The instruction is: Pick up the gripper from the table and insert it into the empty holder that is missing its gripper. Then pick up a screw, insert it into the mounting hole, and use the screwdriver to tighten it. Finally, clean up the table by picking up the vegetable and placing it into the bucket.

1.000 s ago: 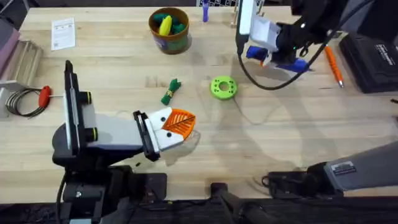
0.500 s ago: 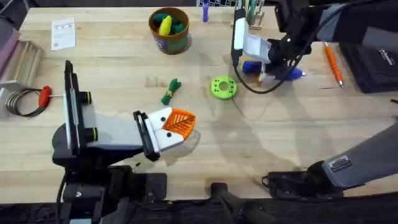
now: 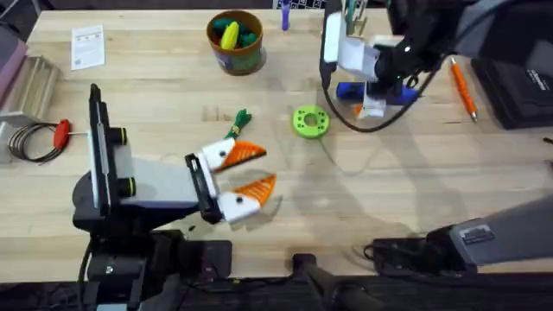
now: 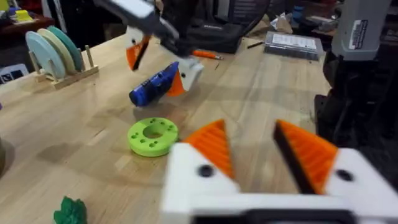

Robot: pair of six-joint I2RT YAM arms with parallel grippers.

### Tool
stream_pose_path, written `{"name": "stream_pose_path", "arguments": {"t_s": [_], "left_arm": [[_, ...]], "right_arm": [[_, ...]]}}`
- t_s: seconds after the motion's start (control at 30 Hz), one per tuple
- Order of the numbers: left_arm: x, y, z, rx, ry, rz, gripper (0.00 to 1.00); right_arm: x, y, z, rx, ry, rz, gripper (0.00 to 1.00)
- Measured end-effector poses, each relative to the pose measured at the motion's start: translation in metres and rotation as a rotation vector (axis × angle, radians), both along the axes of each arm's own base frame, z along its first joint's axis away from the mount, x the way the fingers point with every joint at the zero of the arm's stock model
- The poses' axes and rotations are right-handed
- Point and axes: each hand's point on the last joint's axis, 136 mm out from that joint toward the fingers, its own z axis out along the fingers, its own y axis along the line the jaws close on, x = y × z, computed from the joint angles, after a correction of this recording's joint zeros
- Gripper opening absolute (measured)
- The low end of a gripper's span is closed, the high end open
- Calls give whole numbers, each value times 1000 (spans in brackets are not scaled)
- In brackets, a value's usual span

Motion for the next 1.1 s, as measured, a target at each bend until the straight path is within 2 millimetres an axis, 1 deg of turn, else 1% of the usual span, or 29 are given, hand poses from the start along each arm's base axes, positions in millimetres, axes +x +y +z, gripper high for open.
{"name": "stream_pose_path", "arguments": {"t_s": [0.07, 0.1, 0.13, 0.3, 0.33, 0.37, 0.43, 0.5, 0.67, 0.77, 0.83, 0.93, 1.1], "left_arm": [[0, 0, 0, 0, 0, 0, 771], [0, 0, 0, -1, 1, 0, 929], [0, 0, 0, -1, 2, 0, 970], [0, 0, 0, -1, 2, 0, 986], [1, 0, 1, -1, -1, 4, 986], [2, 1, 1, -4, 4, 10, 986], [6, 3, 1, -18, 36, 40, 987], [13, 6, 4, -35, 57, 86, 986], [33, 20, 6, -56, 88, 220, 986], [40, 29, 11, -44, 133, 296, 986], [44, 35, 17, -17, 174, 346, 986], [48, 44, 25, 51, 259, 412, 985], [60, 62, 38, 187, 427, 511, 985]], "right_arm": [[1, 5, 22, 25, -57, -16, 976], [1, 8, 37, 43, -96, -31, 975], [2, 9, 52, 65, -137, -50, 976], [14, 18, 122, 244, -346, -168, 975], [18, 24, 161, 391, -444, -261, 975], [16, 24, 169, 431, -452, -296, 975], [5, 24, 182, 510, -444, -376, 975], [-11, 21, 192, 592, -417, -478, 975], [-55, 12, 205, 738, -320, -711, 975], [-79, 7, 205, 784, -269, -811, 975], [-91, 5, 203, 810, -251, -852, 975], [-110, 1, 190, 836, -236, -895, 975], [-141, -6, 161, 850, -219, -927, 975]]}}
